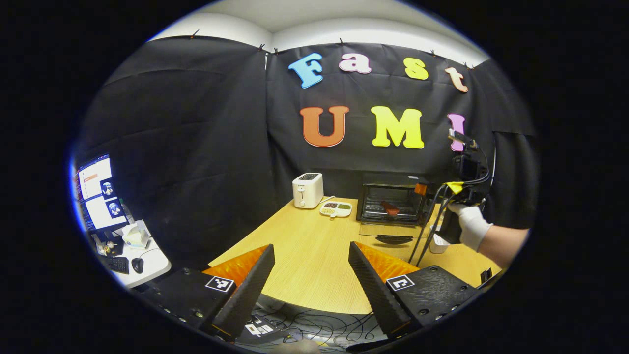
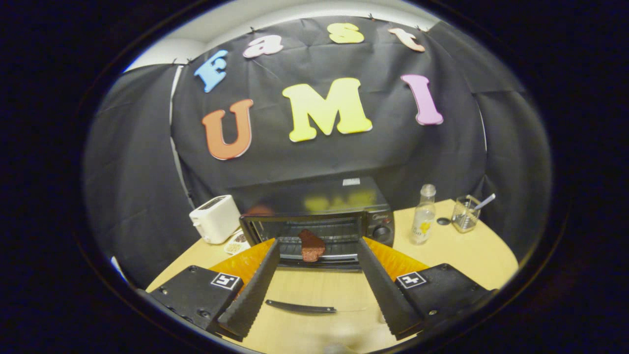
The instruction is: Open the electric oven with the left hand, put the food in, and close the electric oven.
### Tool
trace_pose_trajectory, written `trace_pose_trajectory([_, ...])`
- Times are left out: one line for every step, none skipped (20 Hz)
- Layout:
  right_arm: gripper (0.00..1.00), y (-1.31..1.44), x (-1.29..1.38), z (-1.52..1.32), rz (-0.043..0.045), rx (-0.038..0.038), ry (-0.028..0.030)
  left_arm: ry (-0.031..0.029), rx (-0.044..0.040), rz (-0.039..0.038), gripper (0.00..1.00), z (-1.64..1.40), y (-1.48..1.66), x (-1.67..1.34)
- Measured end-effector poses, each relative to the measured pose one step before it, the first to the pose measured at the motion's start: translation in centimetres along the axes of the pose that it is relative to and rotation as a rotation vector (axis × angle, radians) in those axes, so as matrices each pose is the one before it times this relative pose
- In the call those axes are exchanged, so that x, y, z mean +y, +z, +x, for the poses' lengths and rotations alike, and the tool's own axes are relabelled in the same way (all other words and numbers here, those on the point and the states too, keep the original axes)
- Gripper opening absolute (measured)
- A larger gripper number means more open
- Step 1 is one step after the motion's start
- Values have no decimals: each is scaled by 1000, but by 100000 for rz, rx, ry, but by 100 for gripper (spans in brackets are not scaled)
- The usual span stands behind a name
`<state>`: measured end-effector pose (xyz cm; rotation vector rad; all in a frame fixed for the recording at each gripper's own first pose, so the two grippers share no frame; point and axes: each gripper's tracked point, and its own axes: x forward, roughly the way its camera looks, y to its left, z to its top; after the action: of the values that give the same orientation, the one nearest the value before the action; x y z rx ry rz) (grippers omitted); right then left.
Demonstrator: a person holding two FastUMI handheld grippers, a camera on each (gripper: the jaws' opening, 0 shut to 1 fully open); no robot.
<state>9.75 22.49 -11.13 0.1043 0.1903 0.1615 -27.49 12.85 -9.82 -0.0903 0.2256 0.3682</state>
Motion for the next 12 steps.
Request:
trace_pose_trajectory([100,1036,-477,-2433,-2541,-1530,1690,-750,-1604,1126,96,-459,-106,-497])
trace_pose_trajectory([100,1134,-528,-2308,-2801,-1810,1860,-1153,-184,1154,97,-227,-206,-495])
trace_pose_trajectory([100,956,-660,-2137,-1938,-627,1017,-651,-146,718,96,-194,-289,-623])
trace_pose_trajectory([100,646,-742,-1937,-979,-1012,1849,-1114,-108,495,97,14,-247,-719])
trace_pose_trajectory([100,653,-530,-1951,-983,-1078,2337,-458,-287,468,97,217,-96,-817])
trace_pose_trajectory([100,491,-1040,-1621,-1615,-696,778,-1351,-246,371,96,309,42,-1076])
trace_pose_trajectory([100,247,-1600,-1409,-985,-889,-551,-1259,233,825,96,461,-128,-1264])
trace_pose_trajectory([96,33,-1354,-1038,-154,-24,424,-647,-148,1066,96,483,-144,-1164])
trace_pose_trajectory([100,-90,-1135,-1113,502,1027,693,-702,959,567,96,712,-269,-1231])
trace_pose_trajectory([100,-130,-1210,-1101,1004,864,1150,-717,58,427,97,759,-244,-1425])
trace_pose_trajectory([96,-227,-1004,-793,-63,1695,883,-551,889,-138,97,963,-332,-1322])
trace_pose_trajectory([96,-609,-1261,-979,-1185,1693,620,-855,1142,-174,97,1106,-593,-1397])
